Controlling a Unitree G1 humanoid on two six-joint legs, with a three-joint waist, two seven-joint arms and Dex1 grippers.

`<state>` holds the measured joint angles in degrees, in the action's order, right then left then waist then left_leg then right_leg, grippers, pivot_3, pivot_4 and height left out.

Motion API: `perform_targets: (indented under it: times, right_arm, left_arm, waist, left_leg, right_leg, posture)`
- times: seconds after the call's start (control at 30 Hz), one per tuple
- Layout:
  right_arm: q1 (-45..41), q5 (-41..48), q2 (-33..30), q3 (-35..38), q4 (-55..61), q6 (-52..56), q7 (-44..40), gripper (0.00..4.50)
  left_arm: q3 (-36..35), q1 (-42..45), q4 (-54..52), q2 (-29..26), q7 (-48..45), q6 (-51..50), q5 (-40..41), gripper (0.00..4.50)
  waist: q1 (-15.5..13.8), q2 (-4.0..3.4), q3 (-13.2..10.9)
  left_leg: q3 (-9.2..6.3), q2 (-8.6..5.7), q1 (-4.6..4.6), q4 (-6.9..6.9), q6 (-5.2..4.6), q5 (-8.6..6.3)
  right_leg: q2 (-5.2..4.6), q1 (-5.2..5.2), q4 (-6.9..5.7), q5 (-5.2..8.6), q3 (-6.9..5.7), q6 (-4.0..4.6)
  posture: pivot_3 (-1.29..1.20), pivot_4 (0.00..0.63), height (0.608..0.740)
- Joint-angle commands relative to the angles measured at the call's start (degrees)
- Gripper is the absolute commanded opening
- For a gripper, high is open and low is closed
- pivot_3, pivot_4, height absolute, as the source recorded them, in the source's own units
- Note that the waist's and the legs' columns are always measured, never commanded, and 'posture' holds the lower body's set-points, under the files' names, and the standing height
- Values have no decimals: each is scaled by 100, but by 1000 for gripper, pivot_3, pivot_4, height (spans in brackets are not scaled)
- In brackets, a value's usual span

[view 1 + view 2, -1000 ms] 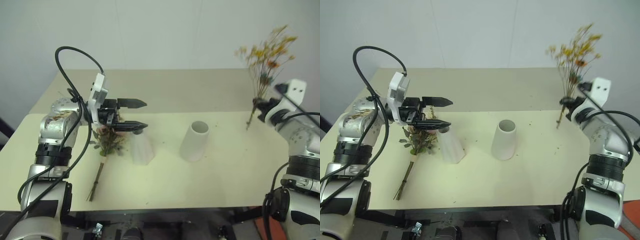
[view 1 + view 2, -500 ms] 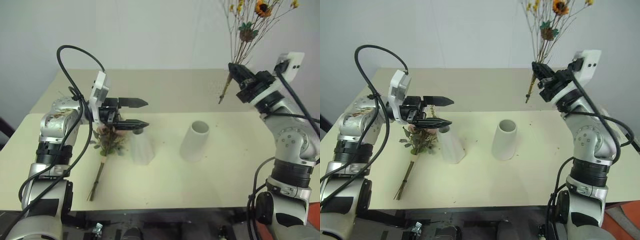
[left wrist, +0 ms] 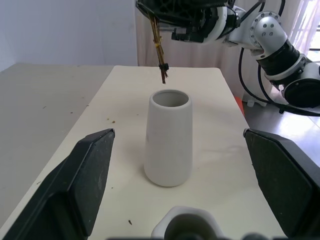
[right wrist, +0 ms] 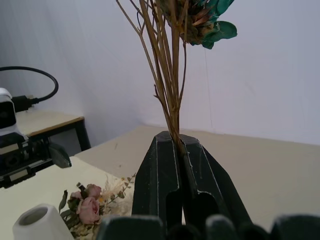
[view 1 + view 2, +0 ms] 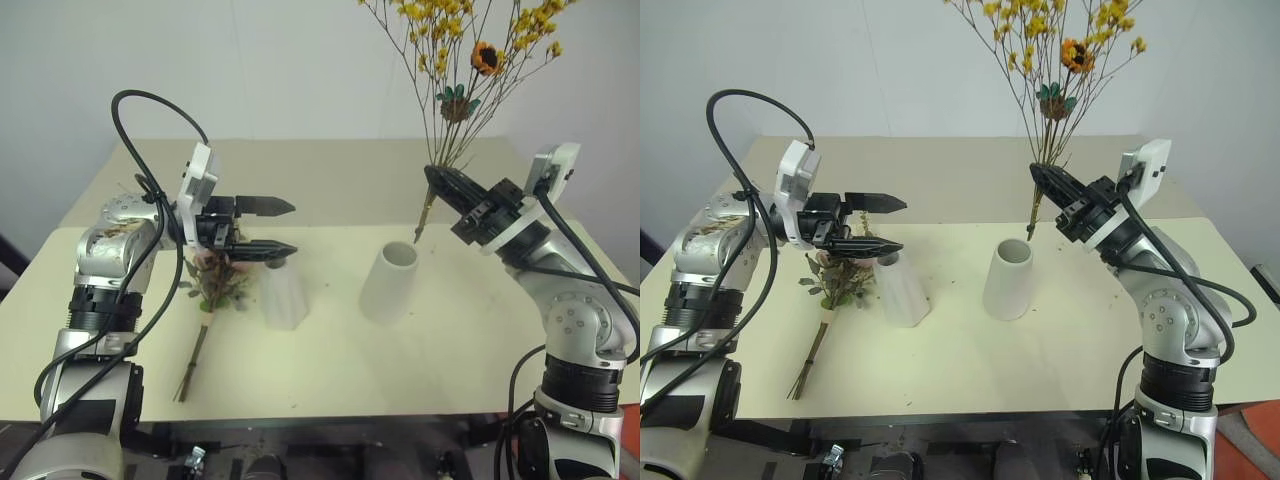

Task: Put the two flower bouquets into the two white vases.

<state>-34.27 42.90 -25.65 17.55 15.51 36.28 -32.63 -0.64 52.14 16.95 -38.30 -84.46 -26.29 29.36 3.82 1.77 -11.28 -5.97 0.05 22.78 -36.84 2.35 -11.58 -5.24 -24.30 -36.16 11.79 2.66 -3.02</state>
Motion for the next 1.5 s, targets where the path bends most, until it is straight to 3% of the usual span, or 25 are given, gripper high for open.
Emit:
perform_targets:
  times: [0.03,0.87,0.97,1.13,1.3,1.5]
  right_arm:
    - [54,122,-5,-75,317,-141,-64,18]
    - [987,-722,518,-815,69,-1112,-138,18]
    - [1123,-796,502,-878,159,-1239,-223,836]
    - [1248,-830,405,-869,326,-1315,-287,2586]
    - [1408,-779,-155,-713,665,-1116,-458,4404]
    - [1611,-739,-1284,-345,727,-824,-820,4463]
  left_arm:
    - [-130,70,-105,-66,-7,47,58,4500]
    - [-103,124,-38,-86,-38,84,14,4500]
    - [-95,146,-6,-80,-53,102,4,4500]
    - [-89,164,3,-79,-69,115,-1,4500]
    - [-108,147,-29,-111,-92,110,8,4500]
    - [-178,12,-123,-202,-67,100,36,4500]
  waist:
    - [7,0,0]
    - [-4,0,0]
    - [-9,0,0]
    - [0,0,0]
    - [-28,0,0]
    - [-71,0,0]
  left_leg:
    - [0,0,0,0,0,0]
    - [-1,0,0,0,0,0]
    - [-1,-1,0,0,0,0]
    - [-1,0,-1,0,0,0]
    - [-1,-1,1,0,0,0]
    - [-1,-1,-1,-1,0,0]
  right_leg:
    - [0,0,1,0,0,0]
    - [0,0,1,0,0,0]
    - [0,1,1,0,0,-1]
    - [1,1,1,2,0,-3]
    - [0,1,3,4,0,-6]
    - [0,4,4,24,-1,-40]
  posture:
    - [0,150,740]
    - [0,150,740]
    - [0,150,740]
    - [0,150,740]
    - [0,150,740]
    - [0,150,740]
